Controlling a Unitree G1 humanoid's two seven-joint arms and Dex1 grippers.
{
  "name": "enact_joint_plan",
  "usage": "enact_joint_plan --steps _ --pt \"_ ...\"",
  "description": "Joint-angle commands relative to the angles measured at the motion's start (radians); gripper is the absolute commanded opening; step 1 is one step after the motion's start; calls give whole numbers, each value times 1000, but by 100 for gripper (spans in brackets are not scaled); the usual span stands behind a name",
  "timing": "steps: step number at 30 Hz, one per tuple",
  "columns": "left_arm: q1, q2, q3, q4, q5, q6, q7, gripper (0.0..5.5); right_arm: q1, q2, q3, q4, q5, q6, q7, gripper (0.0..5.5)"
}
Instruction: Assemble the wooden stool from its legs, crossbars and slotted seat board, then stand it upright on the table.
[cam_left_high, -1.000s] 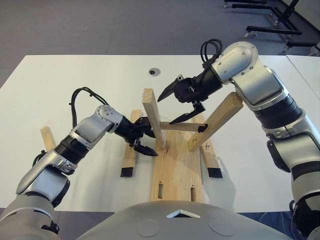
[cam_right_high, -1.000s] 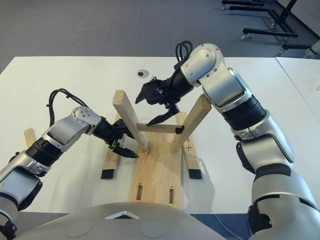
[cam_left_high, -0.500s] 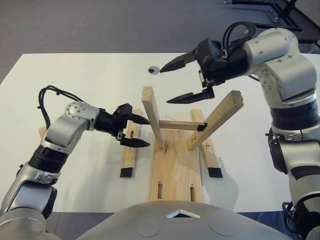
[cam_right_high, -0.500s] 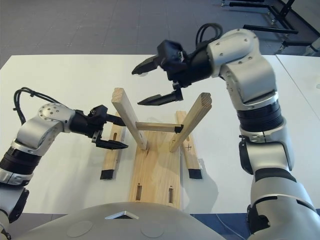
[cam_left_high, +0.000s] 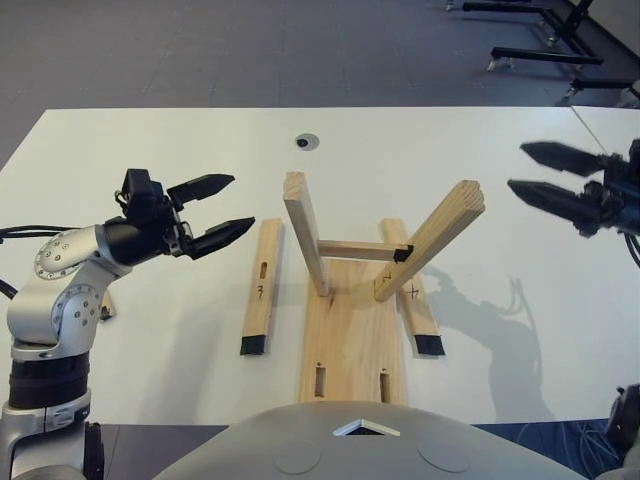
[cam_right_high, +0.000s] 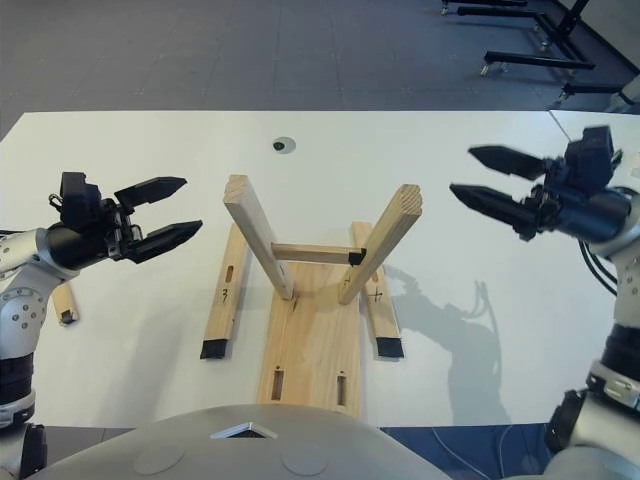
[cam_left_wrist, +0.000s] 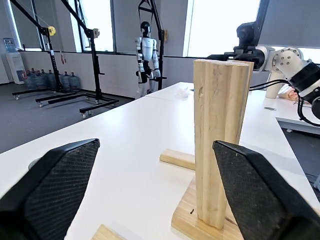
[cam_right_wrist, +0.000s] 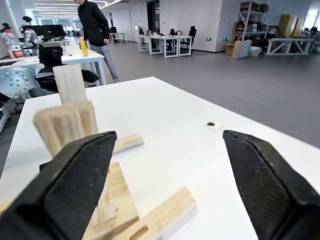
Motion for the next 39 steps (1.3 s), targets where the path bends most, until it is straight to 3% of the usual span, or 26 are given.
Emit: enact_joint_plan --steps 1,12,24,30,39 --pt "-22 -22 -22 -47 -45 53 44 415 50 -17 18 -69 32 29 -18 392" --pt "-137 -24 -105 7 -68 101 7 415 9 36 137 -165 138 78 -108 392" --pt "-227 -32 -180 90 -12 80 -83 415 -34 52 236 -125 115 19 -110 392" --pt "-224 -4 -155 116 -2 63 -119 415 -44 -8 197 -2 84 -28 -61 392" --pt "-285 32 -129 205 40 26 -148 415 -190 -20 267 127 36 -77 4 392"
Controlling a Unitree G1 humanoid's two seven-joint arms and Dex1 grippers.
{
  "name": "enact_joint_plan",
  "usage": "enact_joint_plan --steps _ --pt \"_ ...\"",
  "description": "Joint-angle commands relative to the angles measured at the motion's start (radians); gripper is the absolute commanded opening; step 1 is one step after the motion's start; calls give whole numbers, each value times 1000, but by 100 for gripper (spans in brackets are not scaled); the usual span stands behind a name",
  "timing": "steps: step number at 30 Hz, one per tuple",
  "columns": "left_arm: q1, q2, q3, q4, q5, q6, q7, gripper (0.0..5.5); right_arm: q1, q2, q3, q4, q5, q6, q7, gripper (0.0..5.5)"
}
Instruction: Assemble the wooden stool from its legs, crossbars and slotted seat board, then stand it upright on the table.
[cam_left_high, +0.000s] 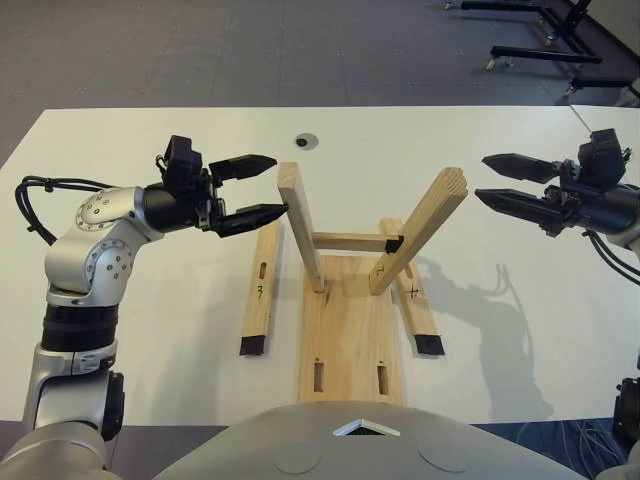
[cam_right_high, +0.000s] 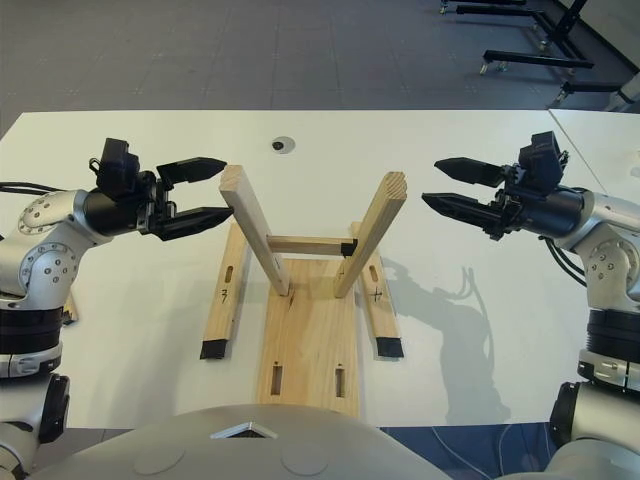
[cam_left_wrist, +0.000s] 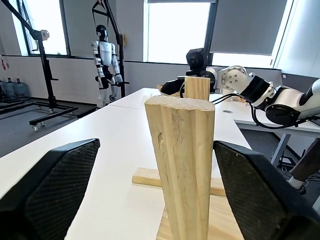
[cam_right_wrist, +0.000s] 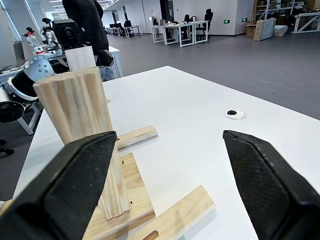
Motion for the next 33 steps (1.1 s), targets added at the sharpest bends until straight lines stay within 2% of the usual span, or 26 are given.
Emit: enact_joint_plan --steps 1,6,9,15,22,33 --pt "-14 54 30 36 31 -8 -23 415 -44 5 39 -14 -10 -3 17 392" --pt "25 98 82 29 -36 43 -96 415 -37 15 61 -31 -10 -4 17 392" --pt "4 100 89 100 17 8 -74 415 -32 20 65 -44 -6 2 11 392" --pt "-57 12 21 151 89 -47 -31 415 -53 32 85 -62 1 17 7 392" --pt "-67 -63 -71 69 66 -1 -45 415 -81 45 106 -64 1 25 3 392" --pt "-107 -96 -121 62 104 -12 -48 415 -73 50 160 -102 -13 48 21 392"
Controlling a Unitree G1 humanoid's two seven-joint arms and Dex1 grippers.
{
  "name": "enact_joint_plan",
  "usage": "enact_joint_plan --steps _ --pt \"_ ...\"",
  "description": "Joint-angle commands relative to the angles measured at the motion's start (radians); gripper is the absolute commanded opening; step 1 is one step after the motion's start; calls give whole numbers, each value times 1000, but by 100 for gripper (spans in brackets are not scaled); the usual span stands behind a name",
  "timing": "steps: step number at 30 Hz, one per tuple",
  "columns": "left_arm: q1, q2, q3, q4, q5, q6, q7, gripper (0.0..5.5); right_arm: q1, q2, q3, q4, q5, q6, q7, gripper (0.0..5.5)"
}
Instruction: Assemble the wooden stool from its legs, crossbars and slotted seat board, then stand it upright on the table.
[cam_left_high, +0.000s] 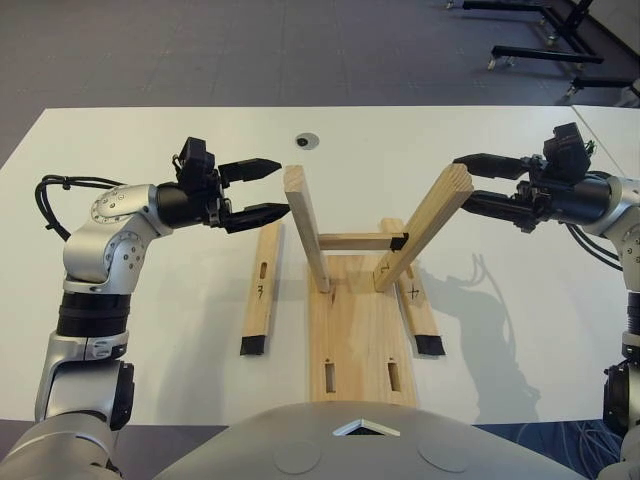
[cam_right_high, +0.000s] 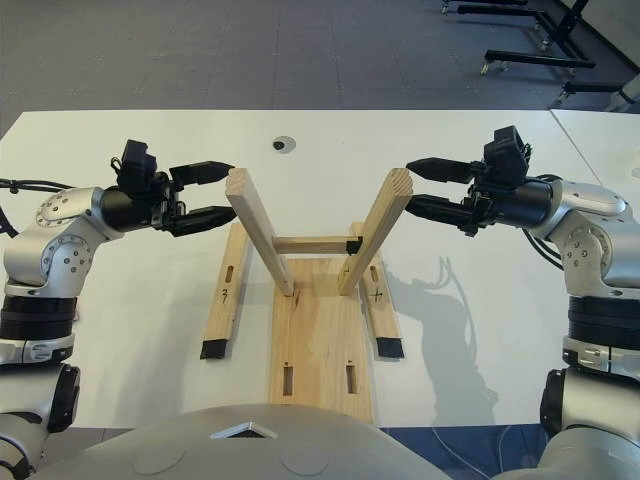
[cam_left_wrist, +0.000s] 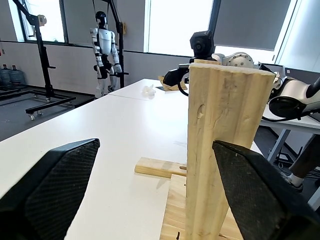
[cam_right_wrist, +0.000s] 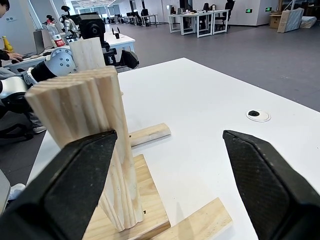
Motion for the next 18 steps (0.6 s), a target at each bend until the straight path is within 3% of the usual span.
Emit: enact_joint_plan --steps 1,10,18 --pt "-60 -43 -65 -33 20 -4 -3 415 -17 32 66 -66 6 6 32 392" --pt "-45 -5 -42 -2 65 -29 -34 415 -7 40 69 -64 -24 -16 22 392" --pt "32 58 159 -8 -7 -55 -2 415 23 -38 -134 28 -3 -83 25 392"
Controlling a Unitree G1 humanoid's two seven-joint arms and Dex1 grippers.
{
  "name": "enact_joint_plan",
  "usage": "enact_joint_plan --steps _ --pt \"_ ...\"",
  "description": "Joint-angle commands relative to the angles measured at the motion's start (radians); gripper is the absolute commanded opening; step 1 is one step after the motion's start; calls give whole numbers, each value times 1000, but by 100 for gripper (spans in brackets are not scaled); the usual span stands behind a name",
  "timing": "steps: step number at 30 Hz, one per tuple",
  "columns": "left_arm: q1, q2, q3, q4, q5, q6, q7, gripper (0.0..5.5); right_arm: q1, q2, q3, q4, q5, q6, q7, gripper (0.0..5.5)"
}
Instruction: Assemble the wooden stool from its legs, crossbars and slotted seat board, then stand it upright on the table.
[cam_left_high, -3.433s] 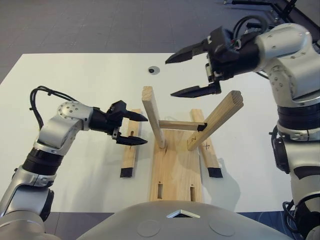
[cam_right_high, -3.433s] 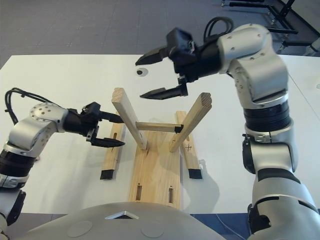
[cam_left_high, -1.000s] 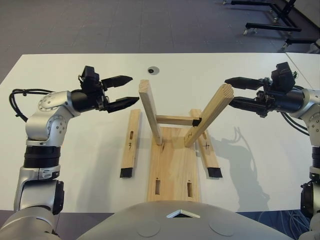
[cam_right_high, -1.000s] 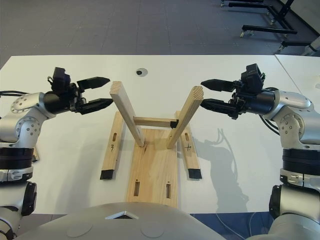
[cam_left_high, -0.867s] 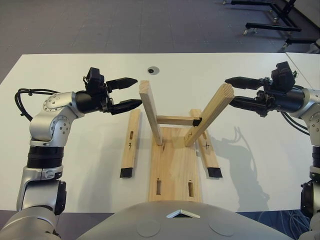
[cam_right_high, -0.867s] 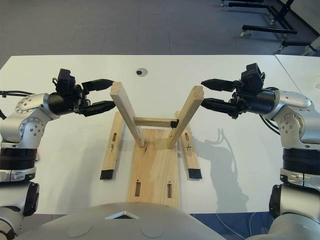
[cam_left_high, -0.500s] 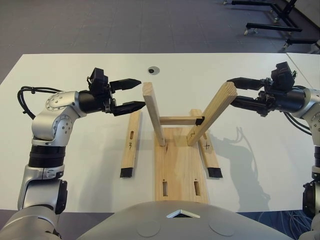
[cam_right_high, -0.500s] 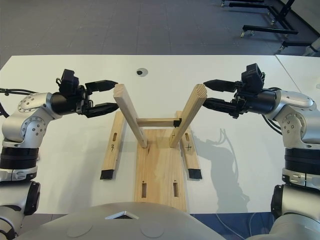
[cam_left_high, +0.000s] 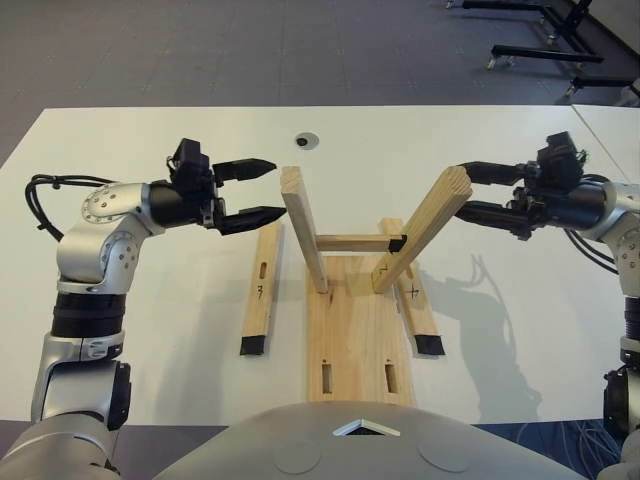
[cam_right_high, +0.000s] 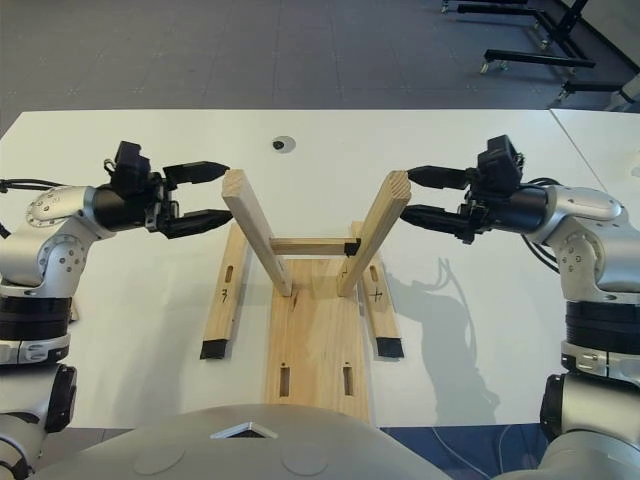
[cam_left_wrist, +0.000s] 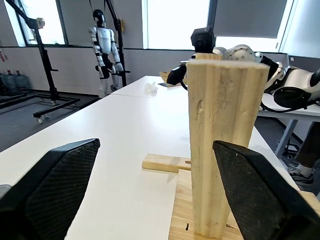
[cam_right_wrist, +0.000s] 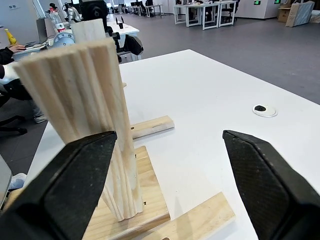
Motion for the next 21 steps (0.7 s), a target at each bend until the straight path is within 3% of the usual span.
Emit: enact_joint_plan --steps 1,5,10,14,21 --pt "-5 14 97 -9 -42 -15 43 415 -20 -27 -97 36 21 -36 -13 392" --pt "-78 -50 176 -33 -138 -12 140 415 -119 42 -163 2 82 -47 -143 392" --pt "-234 -214 216 -170 -392 72 423 415 -234 230 -145 -319 316 13 -422 392" --pt "-249 -281 142 -260 -494 137 505 415 -186 309 -65 -386 315 -20 -445 392" --pt "-327 -284 130 -269 -615 190 517 415 -316 290 -53 -363 352 -13 -448 392"
